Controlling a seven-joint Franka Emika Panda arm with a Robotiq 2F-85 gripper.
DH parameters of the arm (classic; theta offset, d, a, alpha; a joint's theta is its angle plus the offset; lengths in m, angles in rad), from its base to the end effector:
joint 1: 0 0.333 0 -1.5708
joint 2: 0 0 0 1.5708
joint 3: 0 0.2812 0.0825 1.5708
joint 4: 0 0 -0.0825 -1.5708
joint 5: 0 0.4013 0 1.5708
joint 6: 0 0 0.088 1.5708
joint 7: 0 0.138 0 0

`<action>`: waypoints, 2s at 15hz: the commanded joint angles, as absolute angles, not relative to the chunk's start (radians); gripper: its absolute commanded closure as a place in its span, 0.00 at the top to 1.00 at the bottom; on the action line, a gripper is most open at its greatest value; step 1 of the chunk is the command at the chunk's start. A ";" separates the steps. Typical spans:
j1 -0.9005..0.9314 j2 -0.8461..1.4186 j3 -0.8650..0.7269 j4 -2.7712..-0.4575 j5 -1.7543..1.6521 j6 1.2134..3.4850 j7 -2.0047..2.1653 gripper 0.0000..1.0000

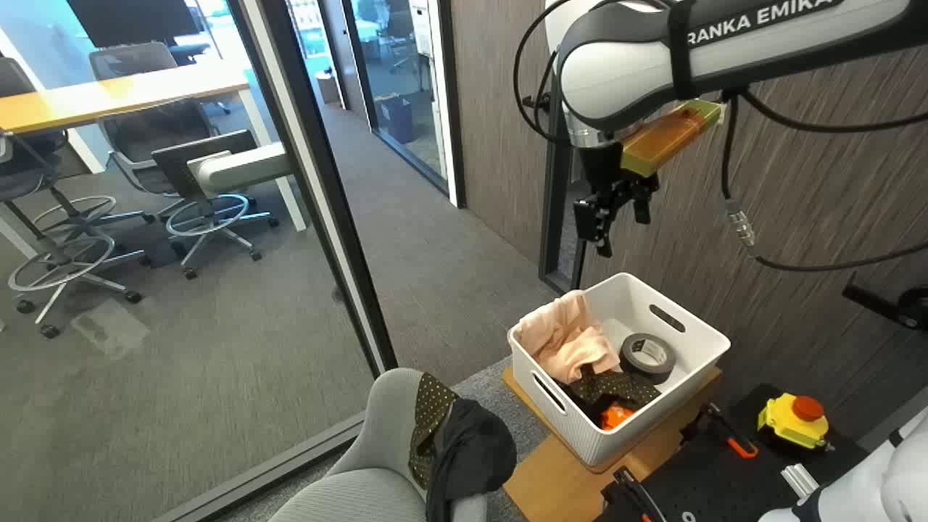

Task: Remove the black clothing from the backrest of the grey chair and place it in the white storage container

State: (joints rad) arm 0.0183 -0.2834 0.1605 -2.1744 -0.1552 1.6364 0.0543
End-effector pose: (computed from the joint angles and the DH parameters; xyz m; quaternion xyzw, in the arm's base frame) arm 0.4547 0.0626 0.4231 0.9843 0.0704 -0.1167 0.1121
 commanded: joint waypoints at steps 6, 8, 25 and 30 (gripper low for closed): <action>0.042 -0.286 0.140 -2.163 -0.160 1.633 0.060 1.00; 0.045 -0.282 0.137 -2.168 -0.153 1.643 0.056 1.00; 0.155 -0.062 0.130 -2.364 0.235 2.334 -0.230 1.00; 0.129 0.094 0.136 -2.335 0.416 2.412 -0.439 1.00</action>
State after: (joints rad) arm 0.1383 0.0094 0.1434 -2.3715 0.3344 2.3666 -0.3328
